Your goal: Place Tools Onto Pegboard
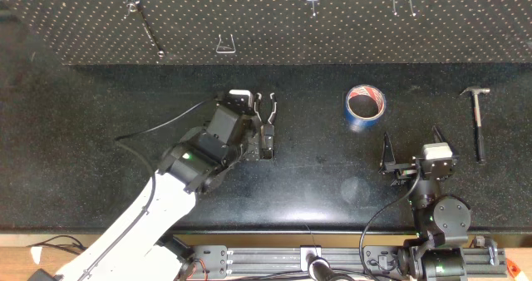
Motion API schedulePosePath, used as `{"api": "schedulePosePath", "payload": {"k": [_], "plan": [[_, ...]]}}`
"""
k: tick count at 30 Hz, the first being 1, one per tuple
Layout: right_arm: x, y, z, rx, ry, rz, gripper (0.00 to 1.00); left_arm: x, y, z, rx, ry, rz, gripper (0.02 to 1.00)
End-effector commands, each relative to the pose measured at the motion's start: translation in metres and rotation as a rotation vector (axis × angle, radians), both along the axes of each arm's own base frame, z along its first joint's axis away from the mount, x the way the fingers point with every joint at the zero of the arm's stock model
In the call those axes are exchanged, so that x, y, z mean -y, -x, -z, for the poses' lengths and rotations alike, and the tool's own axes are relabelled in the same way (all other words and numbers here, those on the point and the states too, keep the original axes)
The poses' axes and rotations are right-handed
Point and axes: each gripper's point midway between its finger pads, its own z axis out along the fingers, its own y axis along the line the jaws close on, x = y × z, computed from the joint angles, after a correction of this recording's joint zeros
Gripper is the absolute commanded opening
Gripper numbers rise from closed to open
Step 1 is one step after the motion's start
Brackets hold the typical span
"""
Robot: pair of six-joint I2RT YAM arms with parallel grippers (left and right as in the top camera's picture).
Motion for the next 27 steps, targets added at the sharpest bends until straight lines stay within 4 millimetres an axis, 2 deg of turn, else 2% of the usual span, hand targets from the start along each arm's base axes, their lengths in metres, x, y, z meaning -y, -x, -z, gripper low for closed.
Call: {"api": "schedulePosePath", "payload": {"k": [1, 4, 5, 6, 10, 12, 13, 15, 20, 23, 27], "plan": [[0.0, 0.0, 0.001, 0.003, 0.01, 0.001, 0.947, 0.027, -0.012, 0.002, 0.02, 0.065, 0.001, 0.996], [0.0, 0.0, 0.001, 0.003, 0.01, 0.001, 0.947, 0.031, -0.007, 0.02, -0.057, 0.063, 0.004, 0.996], [0.0, 0.0, 0.001, 0.003, 0.01, 0.001, 0.947, 0.029, -0.006, 0.025, -0.074, 0.055, -0.018, 0.996], [0.0, 0.0, 0.001, 0.003, 0.01, 0.001, 0.947, 0.019, -0.006, 0.03, -0.092, 0.041, -0.111, 0.996], [0.0, 0.0, 0.001, 0.003, 0.01, 0.001, 0.947, -0.003, -0.005, 0.034, -0.102, -0.028, -0.233, 0.998], [0.0, 0.0, 0.001, 0.003, 0.01, 0.001, 0.947, -0.017, -0.006, 0.023, -0.132, -0.144, -0.266, 0.998], [0.0, 0.0, 0.001, 0.003, 0.01, 0.001, 0.947, -0.017, -0.014, 0.014, -0.141, -0.191, -0.263, 0.996], [0.0, 0.0, 0.001, 0.003, 0.01, 0.001, 0.947, -0.003, -0.033, 0.009, -0.149, -0.237, -0.196, 0.996], [0.0, 0.0, 0.001, 0.003, 0.01, 0.001, 0.947, 0.016, -0.059, 0.029, -0.143, -0.253, -0.145, 0.996], [0.0, 0.0, 0.001, 0.003, 0.01, 0.001, 0.947, 0.025, -0.069, 0.037, -0.129, -0.228, -0.143, 0.996], [0.0, 0.0, 0.001, 0.003, 0.01, 0.001, 0.947, 0.035, -0.074, 0.057, -0.173, -0.179, -0.148, 0.996]]}}
